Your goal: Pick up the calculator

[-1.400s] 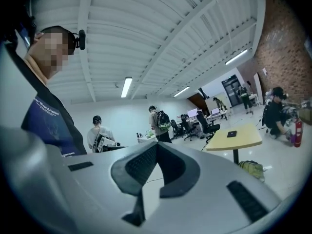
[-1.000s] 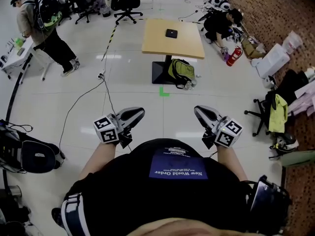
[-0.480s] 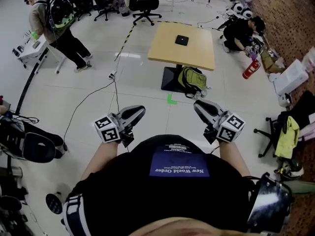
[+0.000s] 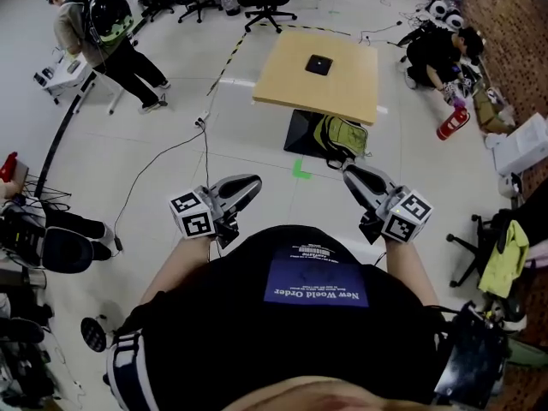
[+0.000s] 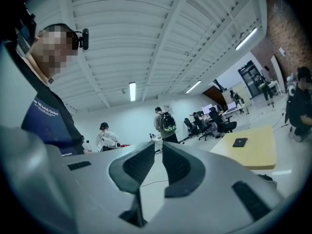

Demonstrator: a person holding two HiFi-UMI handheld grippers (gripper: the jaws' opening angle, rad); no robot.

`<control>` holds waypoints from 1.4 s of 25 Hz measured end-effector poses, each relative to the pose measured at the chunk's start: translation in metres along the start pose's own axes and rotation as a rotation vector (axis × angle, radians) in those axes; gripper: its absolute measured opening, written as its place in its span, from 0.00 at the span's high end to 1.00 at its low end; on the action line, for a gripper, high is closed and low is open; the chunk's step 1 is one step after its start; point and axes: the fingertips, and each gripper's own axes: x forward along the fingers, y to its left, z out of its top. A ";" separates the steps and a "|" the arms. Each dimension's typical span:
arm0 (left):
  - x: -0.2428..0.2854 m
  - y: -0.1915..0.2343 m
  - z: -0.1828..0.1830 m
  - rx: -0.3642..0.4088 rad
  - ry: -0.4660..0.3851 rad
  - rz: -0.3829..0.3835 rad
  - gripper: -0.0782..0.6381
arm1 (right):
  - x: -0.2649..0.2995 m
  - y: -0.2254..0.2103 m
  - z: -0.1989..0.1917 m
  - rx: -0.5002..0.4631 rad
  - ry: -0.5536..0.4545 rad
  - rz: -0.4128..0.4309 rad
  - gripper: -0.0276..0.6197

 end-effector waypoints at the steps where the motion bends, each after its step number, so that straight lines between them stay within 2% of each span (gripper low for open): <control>1: 0.006 0.003 0.002 -0.001 0.004 -0.002 0.87 | -0.001 -0.007 -0.001 0.006 0.001 -0.004 0.92; 4: 0.022 0.019 0.006 -0.015 0.017 -0.023 0.82 | 0.004 -0.026 0.000 0.026 0.004 -0.027 0.92; 9: 0.042 0.066 0.022 -0.034 0.027 -0.094 0.82 | 0.035 -0.053 0.009 0.004 0.016 -0.070 0.92; 13: 0.051 0.107 0.060 0.005 0.009 -0.220 0.82 | 0.076 -0.082 0.029 -0.039 0.007 -0.152 0.92; 16: 0.046 0.141 0.098 0.055 -0.017 -0.263 0.82 | 0.110 -0.098 0.044 -0.065 -0.025 -0.209 0.92; 18: 0.042 0.169 0.120 0.078 -0.020 -0.270 0.82 | 0.131 -0.110 0.055 -0.063 -0.056 -0.238 0.98; 21: 0.034 0.210 0.136 0.078 0.003 -0.266 0.82 | 0.160 -0.124 0.060 -0.015 -0.089 -0.260 0.98; 27: 0.044 0.276 0.162 0.043 0.007 -0.255 0.82 | 0.207 -0.156 0.064 -0.022 -0.047 -0.308 0.98; 31: 0.065 0.297 0.153 -0.006 0.028 -0.254 0.82 | 0.216 -0.180 0.059 -0.041 0.004 -0.311 0.98; 35: 0.102 0.310 0.151 -0.020 0.036 -0.239 0.82 | 0.212 -0.222 0.060 -0.022 -0.003 -0.287 0.98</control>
